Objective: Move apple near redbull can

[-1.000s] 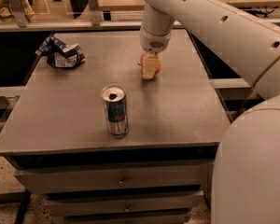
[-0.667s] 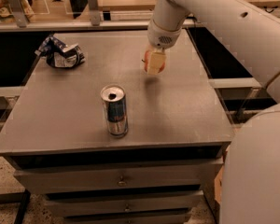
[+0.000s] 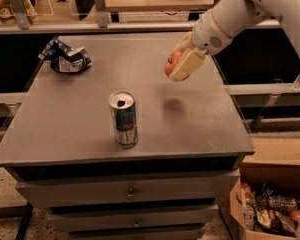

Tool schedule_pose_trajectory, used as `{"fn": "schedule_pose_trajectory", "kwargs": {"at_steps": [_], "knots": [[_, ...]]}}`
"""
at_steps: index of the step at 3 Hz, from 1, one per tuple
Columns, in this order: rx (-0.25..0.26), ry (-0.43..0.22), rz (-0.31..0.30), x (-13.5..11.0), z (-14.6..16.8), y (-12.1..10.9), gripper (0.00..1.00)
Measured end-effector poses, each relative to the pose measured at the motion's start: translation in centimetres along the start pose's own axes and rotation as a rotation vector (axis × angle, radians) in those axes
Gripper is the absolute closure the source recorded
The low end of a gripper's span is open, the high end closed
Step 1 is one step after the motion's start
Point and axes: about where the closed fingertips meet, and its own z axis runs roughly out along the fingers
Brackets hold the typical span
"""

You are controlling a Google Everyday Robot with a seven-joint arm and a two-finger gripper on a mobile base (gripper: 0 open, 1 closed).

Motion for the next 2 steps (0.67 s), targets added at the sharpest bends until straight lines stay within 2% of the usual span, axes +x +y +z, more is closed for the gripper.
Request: {"fn": "schedule_pose_trajectory", "kwargs": {"at_steps": [1,2], "knots": [[-0.069,-0.241,0.077,-1.4,-0.8,5.0,1.0],[-0.121,-0.339,0.127,-1.5,-1.8,8.1,1.0]]}}
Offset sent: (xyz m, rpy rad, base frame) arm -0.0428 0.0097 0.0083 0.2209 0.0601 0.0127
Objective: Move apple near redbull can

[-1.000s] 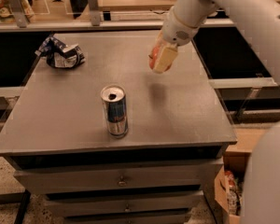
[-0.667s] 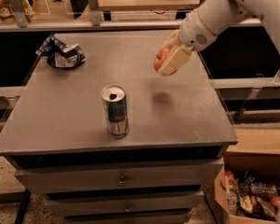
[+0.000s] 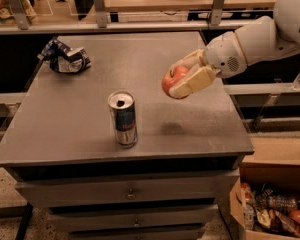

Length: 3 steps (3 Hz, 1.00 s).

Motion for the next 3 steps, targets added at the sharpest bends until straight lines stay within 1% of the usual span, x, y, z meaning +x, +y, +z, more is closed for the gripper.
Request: {"fn": "schedule_pose_trajectory", "kwargs": {"at_steps": [1,2,3], "knots": [[0.002,-0.001,0.0,0.0,-0.1,-0.1,1.0],[-0.05,-0.062,0.005,1.4,1.3,0.6,1.0],[-0.117,-0.136,-0.008,2.9,3.1,1.6,1.0]]}}
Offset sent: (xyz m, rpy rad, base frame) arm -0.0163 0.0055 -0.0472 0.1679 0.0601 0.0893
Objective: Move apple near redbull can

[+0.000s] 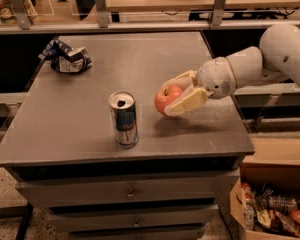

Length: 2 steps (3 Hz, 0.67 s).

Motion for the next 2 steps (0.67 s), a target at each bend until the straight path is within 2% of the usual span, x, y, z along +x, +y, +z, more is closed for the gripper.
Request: {"fn": "schedule_pose_trajectory", "kwargs": {"at_steps": [1,2], "knots": [[-0.063,-0.058,-0.042,0.4,1.33,0.83,1.0],[-0.067,-0.058,-0.046,0.31,1.57,0.83,0.83]]}}
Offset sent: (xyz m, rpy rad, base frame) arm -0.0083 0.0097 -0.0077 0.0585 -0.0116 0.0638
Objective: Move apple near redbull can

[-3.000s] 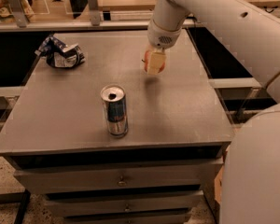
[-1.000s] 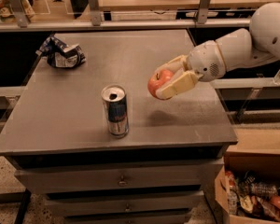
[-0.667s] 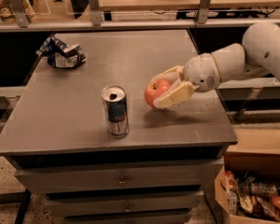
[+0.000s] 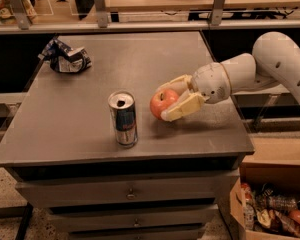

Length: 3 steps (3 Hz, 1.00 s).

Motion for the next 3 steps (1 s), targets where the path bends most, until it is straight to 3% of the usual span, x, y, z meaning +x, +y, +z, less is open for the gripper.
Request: {"fn": "schedule_pose_trajectory", "kwargs": {"at_steps": [3], "knots": [[-0.012,-0.001,-0.003,-0.2,0.7,0.0,0.13]]}}
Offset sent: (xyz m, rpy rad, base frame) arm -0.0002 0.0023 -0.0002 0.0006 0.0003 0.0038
